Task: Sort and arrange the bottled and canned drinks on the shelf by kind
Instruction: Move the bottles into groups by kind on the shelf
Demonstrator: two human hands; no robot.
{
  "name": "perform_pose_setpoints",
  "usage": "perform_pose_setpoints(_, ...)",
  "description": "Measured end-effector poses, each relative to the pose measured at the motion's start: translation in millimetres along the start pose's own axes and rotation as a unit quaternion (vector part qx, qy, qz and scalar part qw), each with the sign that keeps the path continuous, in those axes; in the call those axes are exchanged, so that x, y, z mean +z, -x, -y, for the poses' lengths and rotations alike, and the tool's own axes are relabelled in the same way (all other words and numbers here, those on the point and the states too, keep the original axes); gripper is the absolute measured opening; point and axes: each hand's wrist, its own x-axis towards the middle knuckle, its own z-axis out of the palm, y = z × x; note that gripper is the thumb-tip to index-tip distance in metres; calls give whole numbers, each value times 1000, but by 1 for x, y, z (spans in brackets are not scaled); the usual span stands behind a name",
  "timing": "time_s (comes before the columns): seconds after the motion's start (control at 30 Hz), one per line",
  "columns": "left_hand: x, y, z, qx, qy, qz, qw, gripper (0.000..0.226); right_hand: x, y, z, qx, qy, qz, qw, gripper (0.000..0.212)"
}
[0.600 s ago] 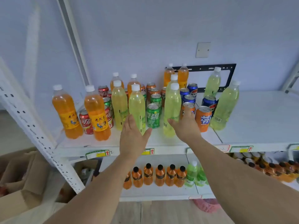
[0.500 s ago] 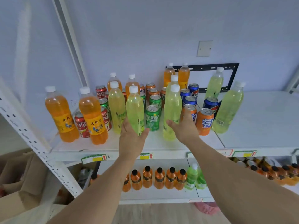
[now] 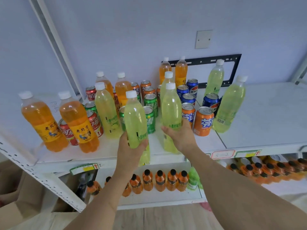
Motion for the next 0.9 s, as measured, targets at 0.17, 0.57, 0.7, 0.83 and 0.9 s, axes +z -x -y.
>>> perform_pose_setpoints(0.17, 26, 64, -8, -46, 114, 136, 983, 38, -47, 45, -5, 21, -19, -83, 996, 67)
perform_pose_setpoints(0.57, 187, 167, -65, -30, 157, 325, 932, 44, -253, 94, -53, 85, -24, -176, 980, 70)
perform_pose_setpoints(0.7, 271, 181, -84, -25, 149, 330, 932, 39, -333, 73, -83, 80, -8, -188, 979, 74)
perform_pose_setpoints(0.83, 366, 194, -107, -31, 142, 297, 944, 33, -418, 39, -110, 72, -10, -171, 983, 73)
perform_pose_setpoints(0.9, 412, 198, -124, -32, 135, 286, 948, 37, -461, 19, -118, 66, -12, -158, 985, 63)
